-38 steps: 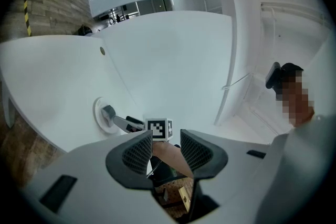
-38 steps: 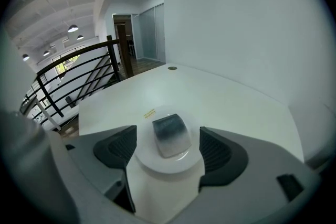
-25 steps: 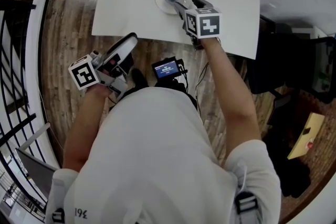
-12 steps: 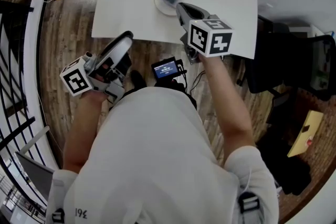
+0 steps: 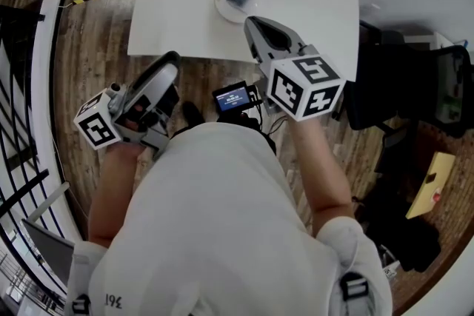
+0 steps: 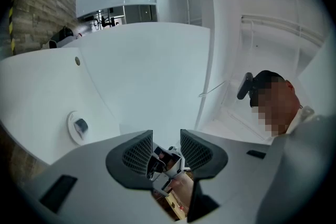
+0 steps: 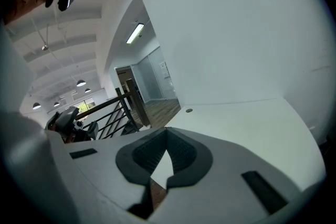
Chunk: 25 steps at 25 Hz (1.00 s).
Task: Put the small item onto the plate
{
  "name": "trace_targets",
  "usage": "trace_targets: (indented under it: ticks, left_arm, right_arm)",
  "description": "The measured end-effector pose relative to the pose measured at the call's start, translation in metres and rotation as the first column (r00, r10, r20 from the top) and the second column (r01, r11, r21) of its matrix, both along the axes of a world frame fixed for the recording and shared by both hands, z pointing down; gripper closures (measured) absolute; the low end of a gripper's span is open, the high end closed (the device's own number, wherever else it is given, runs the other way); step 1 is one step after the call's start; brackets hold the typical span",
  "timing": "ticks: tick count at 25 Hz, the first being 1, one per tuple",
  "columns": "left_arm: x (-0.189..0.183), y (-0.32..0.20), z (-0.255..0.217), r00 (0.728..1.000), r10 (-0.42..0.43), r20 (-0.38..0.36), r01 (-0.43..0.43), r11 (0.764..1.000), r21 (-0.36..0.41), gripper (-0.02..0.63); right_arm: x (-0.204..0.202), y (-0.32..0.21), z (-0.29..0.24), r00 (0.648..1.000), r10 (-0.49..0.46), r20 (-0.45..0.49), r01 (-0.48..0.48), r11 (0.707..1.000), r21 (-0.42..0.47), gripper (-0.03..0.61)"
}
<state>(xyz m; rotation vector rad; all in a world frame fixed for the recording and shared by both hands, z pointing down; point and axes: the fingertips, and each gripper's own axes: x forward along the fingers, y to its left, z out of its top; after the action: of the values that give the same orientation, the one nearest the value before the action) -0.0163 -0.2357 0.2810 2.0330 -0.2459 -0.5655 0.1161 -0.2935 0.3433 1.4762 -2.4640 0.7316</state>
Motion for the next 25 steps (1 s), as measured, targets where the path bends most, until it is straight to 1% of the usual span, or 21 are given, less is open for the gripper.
trace_targets:
  ticks: [2, 8, 13, 20, 25]
  left_arm:
    - [-0.002, 0.005, -0.003, 1.0, 0.0, -0.003, 0.0, 1.0, -0.001, 0.453]
    - [-0.01, 0.02, -0.017, 1.0, 0.012, -0.026, -0.011, 1.0, 0.01, 0.453]
    - [-0.01, 0.035, -0.028, 0.999, 0.049, -0.024, -0.048, 0.997, 0.057, 0.453]
    - [-0.004, 0.035, -0.037, 0.997, 0.078, -0.031, -0.075, 0.994, 0.079, 0.453]
    - [-0.004, 0.036, -0.034, 0.996, 0.087, -0.032, -0.085, 0.994, 0.068, 0.453]
  right_arm:
    - [-0.002, 0.007, -0.011, 1.0, -0.001, 0.023, 0.001, 1.0, 0.015, 0.577]
    - [-0.008, 0.024, -0.043, 0.99, -0.001, 0.138, -0.005, 0.999, 0.043, 0.577]
    - [-0.008, 0.034, -0.065, 0.977, -0.005, 0.211, -0.01, 0.998, 0.068, 0.577]
    - [-0.011, 0.037, -0.078, 0.966, -0.008, 0.259, -0.014, 0.996, 0.085, 0.577]
    - [-0.01, 0.035, -0.081, 0.971, 0.002, 0.241, -0.027, 0.994, 0.103, 0.577]
